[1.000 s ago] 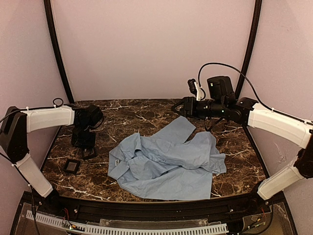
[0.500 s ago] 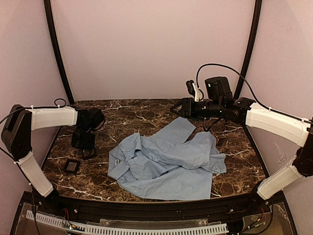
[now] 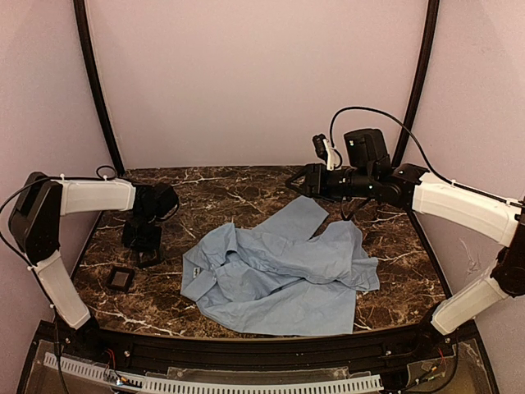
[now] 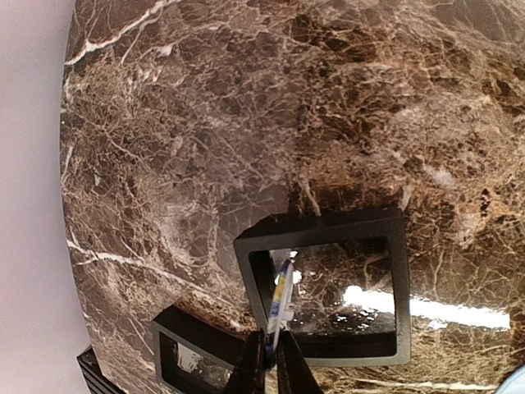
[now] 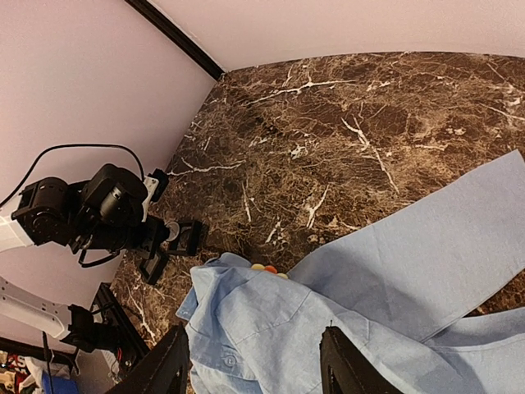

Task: Remove the brooch from the garment
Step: Place the brooch in the brooch box.

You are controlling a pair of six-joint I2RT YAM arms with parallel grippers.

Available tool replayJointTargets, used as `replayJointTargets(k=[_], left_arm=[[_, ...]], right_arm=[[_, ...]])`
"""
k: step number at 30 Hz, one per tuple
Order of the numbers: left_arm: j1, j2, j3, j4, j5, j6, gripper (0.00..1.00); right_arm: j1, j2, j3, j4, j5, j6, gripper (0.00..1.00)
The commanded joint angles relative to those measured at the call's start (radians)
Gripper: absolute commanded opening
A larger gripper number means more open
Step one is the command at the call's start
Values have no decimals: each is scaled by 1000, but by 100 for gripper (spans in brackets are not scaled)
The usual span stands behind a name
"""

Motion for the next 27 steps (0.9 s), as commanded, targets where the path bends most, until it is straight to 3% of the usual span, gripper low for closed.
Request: replayJointTargets(k=[1,14,21,27], left_arm=[[4,2,28,-12,-1,6,10],[4,-24,37,-19,51,1,23],[4,-85,6,3,118,-2,49],[4,-120,-19,9,131,-24,53]], right_arm=[[6,-24,-18,25,12,12,54],[5,-1,-15,44,5,17,54],[6,-6,-26,47,6,15,54],[5,-4,-27,55,0,11,54]])
